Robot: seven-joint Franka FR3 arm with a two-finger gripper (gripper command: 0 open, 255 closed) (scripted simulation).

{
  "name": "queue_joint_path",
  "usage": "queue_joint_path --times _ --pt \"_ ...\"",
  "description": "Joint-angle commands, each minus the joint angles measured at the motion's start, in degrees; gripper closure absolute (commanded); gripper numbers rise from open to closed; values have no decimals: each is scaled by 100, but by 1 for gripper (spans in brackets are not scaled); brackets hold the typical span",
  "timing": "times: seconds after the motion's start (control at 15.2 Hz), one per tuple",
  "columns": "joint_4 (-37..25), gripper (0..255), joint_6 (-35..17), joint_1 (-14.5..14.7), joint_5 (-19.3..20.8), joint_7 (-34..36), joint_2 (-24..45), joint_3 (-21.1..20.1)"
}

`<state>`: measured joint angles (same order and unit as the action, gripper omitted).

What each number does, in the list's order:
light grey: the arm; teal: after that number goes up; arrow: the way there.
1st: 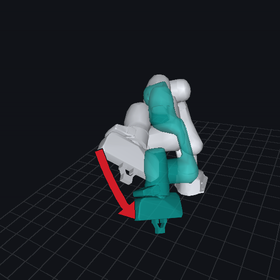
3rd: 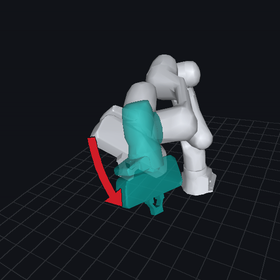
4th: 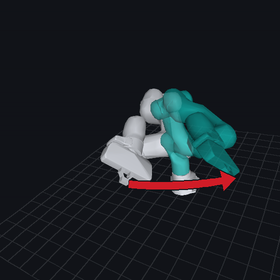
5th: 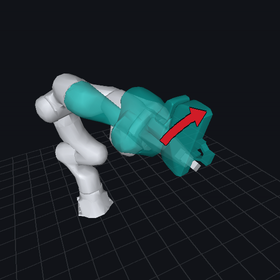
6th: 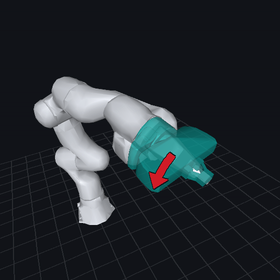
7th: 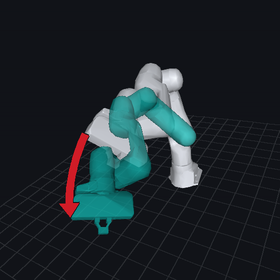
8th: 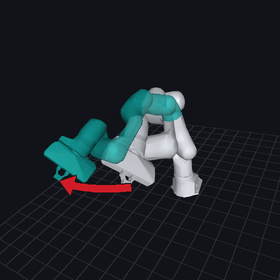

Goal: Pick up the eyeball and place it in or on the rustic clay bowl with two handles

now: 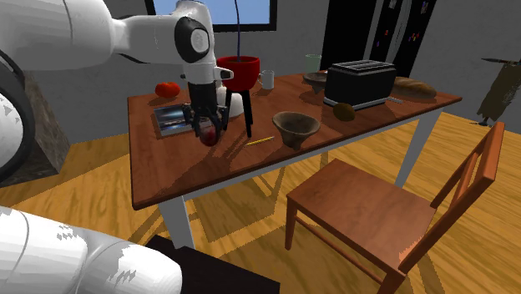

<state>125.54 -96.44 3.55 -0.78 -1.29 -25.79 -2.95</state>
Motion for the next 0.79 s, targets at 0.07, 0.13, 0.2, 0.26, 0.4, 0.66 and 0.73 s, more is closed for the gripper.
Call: queue_joint_path --times 0.07,0.13,0.2,0.26,0.4,0.66,0.73 --pt "-278 255 246 -1 3 3 34 1" --pt "-362 255 322 -2 3 3 42 2" --pt "-448 255 398 -3 4 3 52 2" --pt "-535 255 474 -3 5 3 63 3" --pt "-711 255 626 -5 7 3 88 4" --pt "-1080 255 929 -7 11 3 153 7" --pt "-1175 255 1005 -8 12 4 172 7"
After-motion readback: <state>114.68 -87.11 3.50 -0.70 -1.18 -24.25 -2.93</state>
